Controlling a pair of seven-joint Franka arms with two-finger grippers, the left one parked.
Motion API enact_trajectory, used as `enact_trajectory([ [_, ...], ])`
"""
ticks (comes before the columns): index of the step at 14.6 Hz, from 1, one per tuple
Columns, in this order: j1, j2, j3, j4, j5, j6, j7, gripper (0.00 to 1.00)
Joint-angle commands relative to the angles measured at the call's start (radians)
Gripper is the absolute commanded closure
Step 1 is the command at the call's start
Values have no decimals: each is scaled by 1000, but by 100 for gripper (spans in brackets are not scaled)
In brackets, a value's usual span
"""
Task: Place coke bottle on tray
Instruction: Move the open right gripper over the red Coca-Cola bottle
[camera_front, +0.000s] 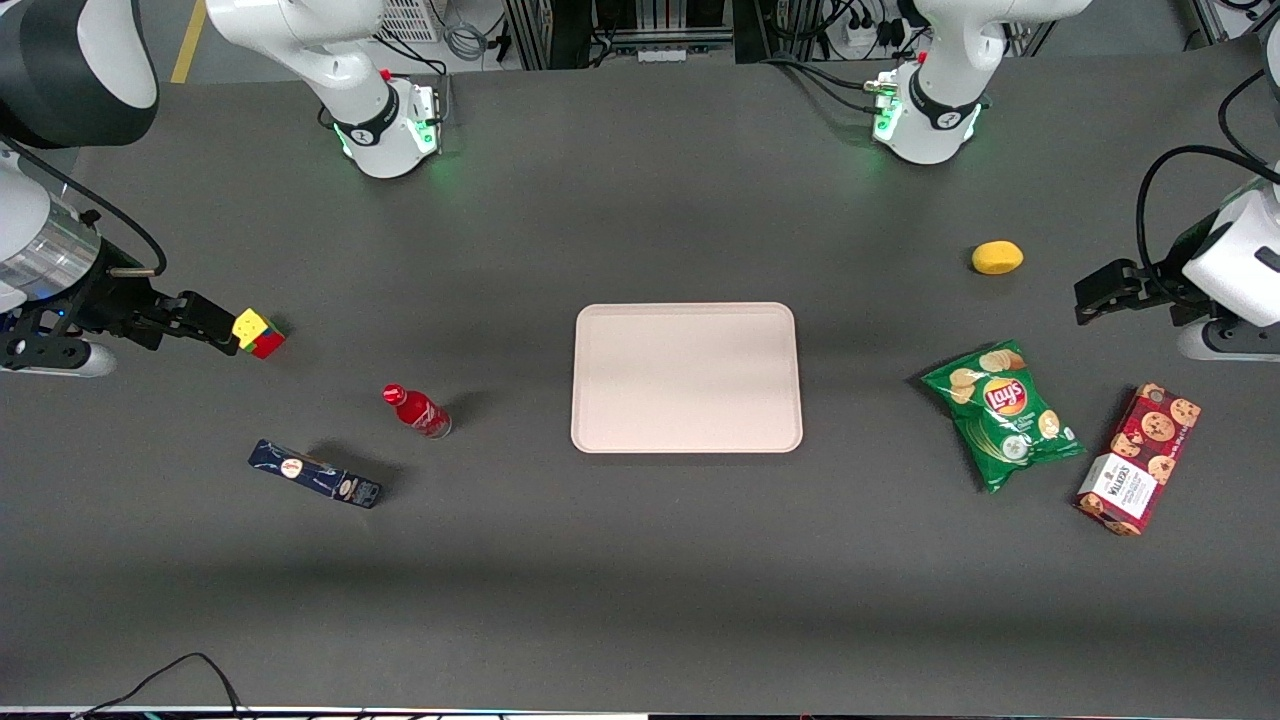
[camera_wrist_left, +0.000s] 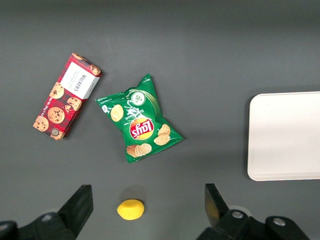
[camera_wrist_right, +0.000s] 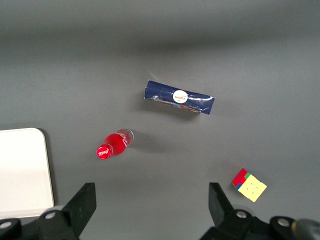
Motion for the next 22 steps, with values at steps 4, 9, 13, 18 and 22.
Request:
enact_trajectory([
  [4, -10, -3, 0, 5, 19, -2, -22, 0],
  [9, -14, 6, 0, 6, 17, -1, -25, 0],
  [13, 1, 8, 1, 6, 17, -2, -23, 0],
  [18, 114, 0, -2, 5, 17, -42, -8, 0],
  [22, 268, -3, -77, 6, 17, -65, -6, 0],
])
